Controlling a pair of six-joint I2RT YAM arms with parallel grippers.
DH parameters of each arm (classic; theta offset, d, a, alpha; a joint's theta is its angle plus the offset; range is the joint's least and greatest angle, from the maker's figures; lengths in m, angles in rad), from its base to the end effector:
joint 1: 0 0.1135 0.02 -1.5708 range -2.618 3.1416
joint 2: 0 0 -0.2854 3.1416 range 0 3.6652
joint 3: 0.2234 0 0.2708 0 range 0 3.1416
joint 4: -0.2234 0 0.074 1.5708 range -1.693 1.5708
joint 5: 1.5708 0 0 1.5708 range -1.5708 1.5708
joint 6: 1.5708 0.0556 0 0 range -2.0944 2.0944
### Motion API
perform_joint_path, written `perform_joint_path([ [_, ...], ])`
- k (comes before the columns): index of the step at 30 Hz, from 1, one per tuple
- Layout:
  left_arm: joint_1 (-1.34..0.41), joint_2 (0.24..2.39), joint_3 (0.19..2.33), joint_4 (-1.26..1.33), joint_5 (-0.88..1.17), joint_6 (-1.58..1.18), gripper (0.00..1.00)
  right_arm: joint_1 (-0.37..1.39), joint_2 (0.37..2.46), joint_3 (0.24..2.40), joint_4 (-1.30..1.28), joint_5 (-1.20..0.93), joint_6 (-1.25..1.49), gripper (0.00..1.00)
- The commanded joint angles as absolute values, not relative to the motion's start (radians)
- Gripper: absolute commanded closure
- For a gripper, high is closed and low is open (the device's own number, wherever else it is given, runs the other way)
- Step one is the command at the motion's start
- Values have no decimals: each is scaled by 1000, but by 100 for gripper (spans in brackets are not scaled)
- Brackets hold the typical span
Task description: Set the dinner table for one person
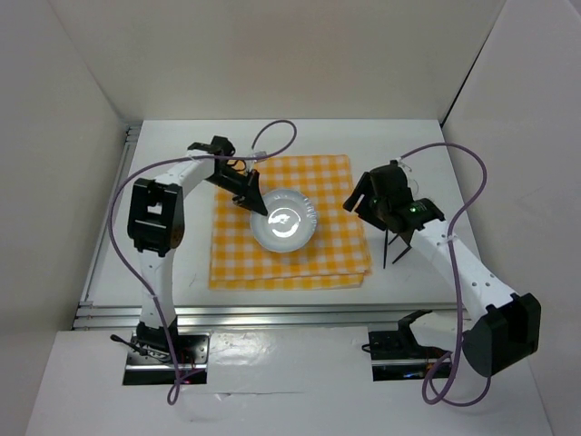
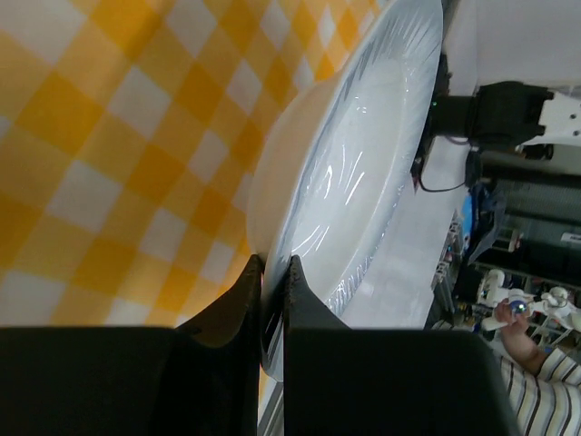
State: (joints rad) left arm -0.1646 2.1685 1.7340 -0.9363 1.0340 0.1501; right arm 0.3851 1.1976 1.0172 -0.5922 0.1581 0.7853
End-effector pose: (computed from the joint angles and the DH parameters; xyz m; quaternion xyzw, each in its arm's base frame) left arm 0.4516 -0.1235 0.1923 0.1843 0.8465 -0.4924 0.0832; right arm 0.2617 0.0966 0.3009 0.2127 0.8941 0.1533 0.3631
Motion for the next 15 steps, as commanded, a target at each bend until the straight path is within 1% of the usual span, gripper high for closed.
perform_joint_path([
  [1,-187,2193,1793,-919,1039,115,100,361,1160,996,-641,209,805,25],
  [9,-206,2281,1825,-884,950,93,100,360,1160,976,-652,209,787,25],
  [12,-216,2324,1871,-913,927,103,100,360,1180,976,-643,209,787,25],
  [15,-236,2335,1871,-902,885,92,100,360,1201,976,-655,209,787,25],
])
